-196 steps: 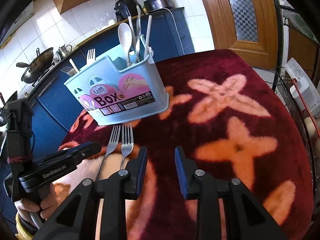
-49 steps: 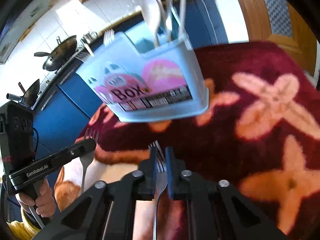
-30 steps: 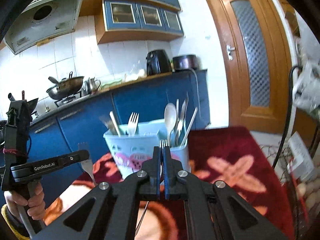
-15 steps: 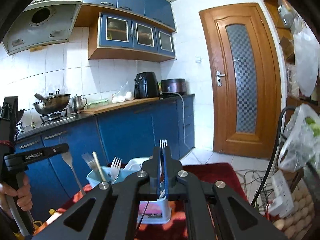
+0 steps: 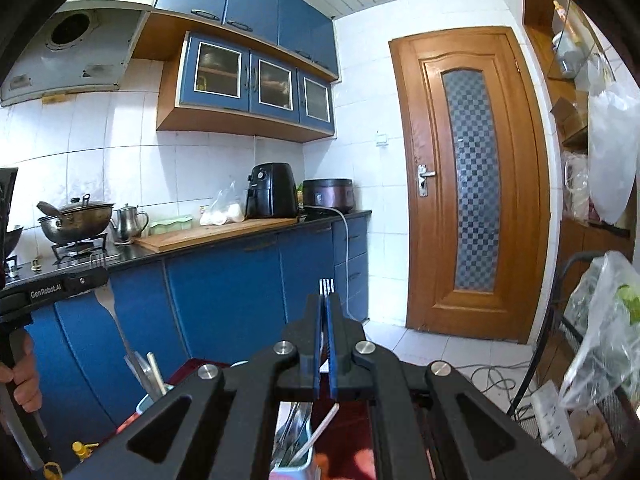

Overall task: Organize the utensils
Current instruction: 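Lower the forks into the blue holder and open both tools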

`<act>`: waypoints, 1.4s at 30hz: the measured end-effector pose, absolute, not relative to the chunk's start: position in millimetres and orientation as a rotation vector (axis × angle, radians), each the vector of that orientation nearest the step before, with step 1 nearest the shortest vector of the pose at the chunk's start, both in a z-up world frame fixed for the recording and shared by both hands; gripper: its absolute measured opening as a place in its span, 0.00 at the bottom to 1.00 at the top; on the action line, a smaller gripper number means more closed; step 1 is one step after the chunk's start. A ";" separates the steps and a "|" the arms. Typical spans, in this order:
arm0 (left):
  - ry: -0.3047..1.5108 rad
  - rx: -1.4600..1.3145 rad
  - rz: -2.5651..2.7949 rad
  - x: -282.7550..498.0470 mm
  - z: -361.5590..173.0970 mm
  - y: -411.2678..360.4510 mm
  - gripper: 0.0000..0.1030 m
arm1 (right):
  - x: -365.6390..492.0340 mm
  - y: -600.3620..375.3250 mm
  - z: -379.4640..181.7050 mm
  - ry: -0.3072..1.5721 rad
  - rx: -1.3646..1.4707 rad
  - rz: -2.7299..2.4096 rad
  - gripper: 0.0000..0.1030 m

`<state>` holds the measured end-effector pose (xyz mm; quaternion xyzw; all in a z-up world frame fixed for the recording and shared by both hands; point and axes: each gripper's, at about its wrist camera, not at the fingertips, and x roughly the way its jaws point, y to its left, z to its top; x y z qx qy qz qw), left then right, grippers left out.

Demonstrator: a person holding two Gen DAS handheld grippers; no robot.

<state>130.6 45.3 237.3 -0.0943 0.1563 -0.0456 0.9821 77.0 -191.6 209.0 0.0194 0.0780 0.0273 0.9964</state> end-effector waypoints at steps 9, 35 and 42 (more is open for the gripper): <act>0.379 -0.153 -0.094 148.5 198.4 35.6 0.01 | 101.8 -178.7 183.8 0.149 -0.017 0.031 0.04; 0.516 -0.135 -0.198 142.7 159.8 24.6 0.11 | 96.2 -187.7 157.4 0.278 0.130 0.220 0.17; 0.499 -0.141 -0.205 118.8 179.8 27.8 0.20 | 69.7 -184.0 178.0 0.288 0.151 0.249 0.18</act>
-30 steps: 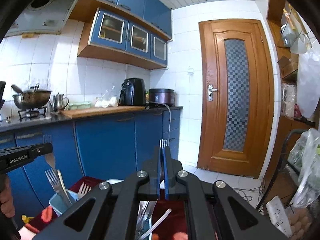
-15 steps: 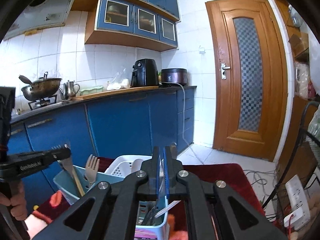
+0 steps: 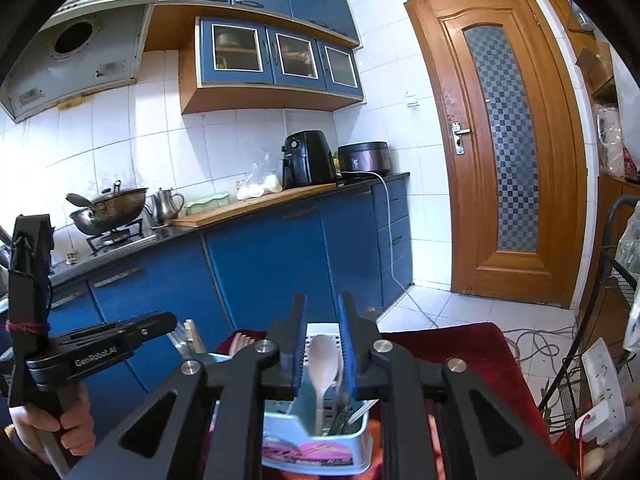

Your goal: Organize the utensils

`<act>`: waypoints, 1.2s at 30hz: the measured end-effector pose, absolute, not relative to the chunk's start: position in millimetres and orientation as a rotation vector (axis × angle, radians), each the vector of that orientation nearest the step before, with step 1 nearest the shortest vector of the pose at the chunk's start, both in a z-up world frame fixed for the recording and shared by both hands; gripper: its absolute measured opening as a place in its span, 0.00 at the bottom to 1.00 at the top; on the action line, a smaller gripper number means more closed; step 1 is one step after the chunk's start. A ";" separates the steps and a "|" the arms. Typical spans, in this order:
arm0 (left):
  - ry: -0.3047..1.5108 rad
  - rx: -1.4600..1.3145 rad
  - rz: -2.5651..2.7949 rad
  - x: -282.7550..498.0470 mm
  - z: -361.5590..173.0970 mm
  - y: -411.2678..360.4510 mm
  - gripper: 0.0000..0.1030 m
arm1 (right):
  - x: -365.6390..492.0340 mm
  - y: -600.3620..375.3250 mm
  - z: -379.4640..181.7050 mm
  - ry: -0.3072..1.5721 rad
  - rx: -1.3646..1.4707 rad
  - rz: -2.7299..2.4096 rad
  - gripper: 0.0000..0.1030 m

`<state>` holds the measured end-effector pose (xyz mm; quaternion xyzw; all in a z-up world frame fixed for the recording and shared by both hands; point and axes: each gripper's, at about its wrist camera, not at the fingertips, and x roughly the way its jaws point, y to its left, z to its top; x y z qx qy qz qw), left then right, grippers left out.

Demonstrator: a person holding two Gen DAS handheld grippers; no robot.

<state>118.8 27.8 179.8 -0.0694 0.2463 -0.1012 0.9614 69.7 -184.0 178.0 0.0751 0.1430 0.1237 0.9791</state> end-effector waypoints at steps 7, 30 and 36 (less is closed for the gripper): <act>0.507 -0.127 -0.202 85.0 185.6 28.9 0.32 | 34.1 -179.9 183.2 0.316 0.177 0.299 0.27; 0.570 -0.121 -0.132 26.5 103.6 23.6 0.54 | -17.7 -176.6 86.9 0.426 0.136 0.219 0.71; 0.577 -0.097 -0.129 26.3 85.1 17.8 0.54 | -16.4 -181.2 66.1 0.458 0.158 0.198 0.76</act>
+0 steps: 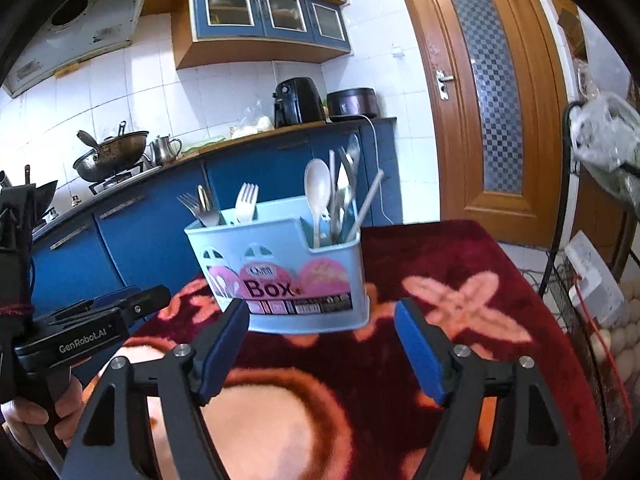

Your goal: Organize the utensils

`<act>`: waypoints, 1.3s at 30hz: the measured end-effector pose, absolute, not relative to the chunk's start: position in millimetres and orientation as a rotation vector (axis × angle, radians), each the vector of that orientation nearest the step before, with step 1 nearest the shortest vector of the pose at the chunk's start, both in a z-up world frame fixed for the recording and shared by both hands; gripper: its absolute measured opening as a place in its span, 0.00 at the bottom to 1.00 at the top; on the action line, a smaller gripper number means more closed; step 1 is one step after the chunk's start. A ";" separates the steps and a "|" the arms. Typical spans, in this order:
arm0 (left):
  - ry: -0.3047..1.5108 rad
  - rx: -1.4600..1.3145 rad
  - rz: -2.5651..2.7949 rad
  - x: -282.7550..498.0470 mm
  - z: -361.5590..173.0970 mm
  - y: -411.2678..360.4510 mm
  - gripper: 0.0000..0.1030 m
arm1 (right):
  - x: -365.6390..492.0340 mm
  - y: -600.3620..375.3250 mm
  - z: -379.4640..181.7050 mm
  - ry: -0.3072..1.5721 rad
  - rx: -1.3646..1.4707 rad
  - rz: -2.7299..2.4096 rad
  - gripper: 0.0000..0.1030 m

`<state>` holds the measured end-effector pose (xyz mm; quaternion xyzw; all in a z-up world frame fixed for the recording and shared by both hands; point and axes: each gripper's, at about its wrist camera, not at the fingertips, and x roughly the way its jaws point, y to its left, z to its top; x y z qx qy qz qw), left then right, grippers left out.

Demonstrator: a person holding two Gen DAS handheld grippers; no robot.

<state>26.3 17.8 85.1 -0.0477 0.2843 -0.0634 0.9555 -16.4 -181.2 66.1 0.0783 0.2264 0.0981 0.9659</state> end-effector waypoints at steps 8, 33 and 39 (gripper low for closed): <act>0.601 -0.090 -0.125 29.3 65.8 12.8 0.54 | -14.8 -186.4 44.4 0.495 0.176 0.173 0.76; 0.616 -0.075 -0.119 32.1 51.8 8.3 0.54 | -13.8 -186.9 34.4 0.522 0.191 0.172 0.76; 0.613 -0.072 -0.118 31.7 52.3 7.4 0.54 | -13.6 -186.4 34.8 0.521 0.189 0.171 0.76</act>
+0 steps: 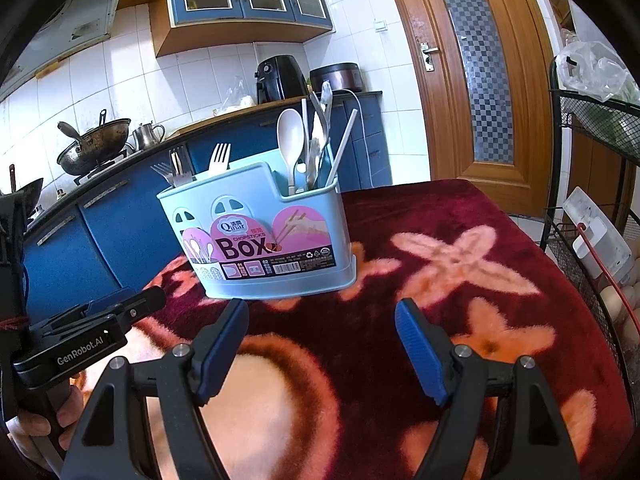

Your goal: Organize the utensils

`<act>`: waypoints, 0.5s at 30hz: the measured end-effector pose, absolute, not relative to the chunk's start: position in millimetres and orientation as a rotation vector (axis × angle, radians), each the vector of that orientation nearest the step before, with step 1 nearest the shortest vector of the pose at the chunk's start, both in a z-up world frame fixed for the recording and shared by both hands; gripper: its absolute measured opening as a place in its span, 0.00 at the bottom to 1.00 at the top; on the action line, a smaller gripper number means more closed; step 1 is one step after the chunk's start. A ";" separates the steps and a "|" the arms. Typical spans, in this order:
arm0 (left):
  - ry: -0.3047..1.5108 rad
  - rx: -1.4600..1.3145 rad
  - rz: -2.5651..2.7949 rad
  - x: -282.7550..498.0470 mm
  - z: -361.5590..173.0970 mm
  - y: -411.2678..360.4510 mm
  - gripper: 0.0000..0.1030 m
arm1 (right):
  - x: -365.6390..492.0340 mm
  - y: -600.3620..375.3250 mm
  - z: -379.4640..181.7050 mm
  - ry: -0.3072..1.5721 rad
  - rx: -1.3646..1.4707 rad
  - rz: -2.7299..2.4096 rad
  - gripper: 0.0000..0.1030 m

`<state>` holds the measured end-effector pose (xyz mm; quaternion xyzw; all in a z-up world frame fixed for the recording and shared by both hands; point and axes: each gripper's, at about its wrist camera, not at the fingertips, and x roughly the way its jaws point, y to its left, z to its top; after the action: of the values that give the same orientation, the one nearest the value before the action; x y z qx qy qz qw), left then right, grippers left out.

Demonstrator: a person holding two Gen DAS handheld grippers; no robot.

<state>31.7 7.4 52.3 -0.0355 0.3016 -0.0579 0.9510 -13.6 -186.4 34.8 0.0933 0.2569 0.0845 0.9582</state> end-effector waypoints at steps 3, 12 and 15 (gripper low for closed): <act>0.615 -0.075 -0.118 31.4 52.5 7.8 0.54 | -13.8 -185.7 34.7 0.522 0.190 0.172 0.76; 0.615 -0.074 -0.118 31.6 52.5 8.1 0.54 | -14.5 -184.7 33.8 0.523 0.188 0.174 0.76; 0.614 -0.074 -0.119 31.6 52.5 8.2 0.54 | -14.5 -184.7 33.8 0.523 0.188 0.175 0.76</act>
<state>31.6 8.2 52.5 -0.0364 0.3022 -0.0583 0.9508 -14.5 -184.7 33.8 0.0927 0.2579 0.0861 0.9578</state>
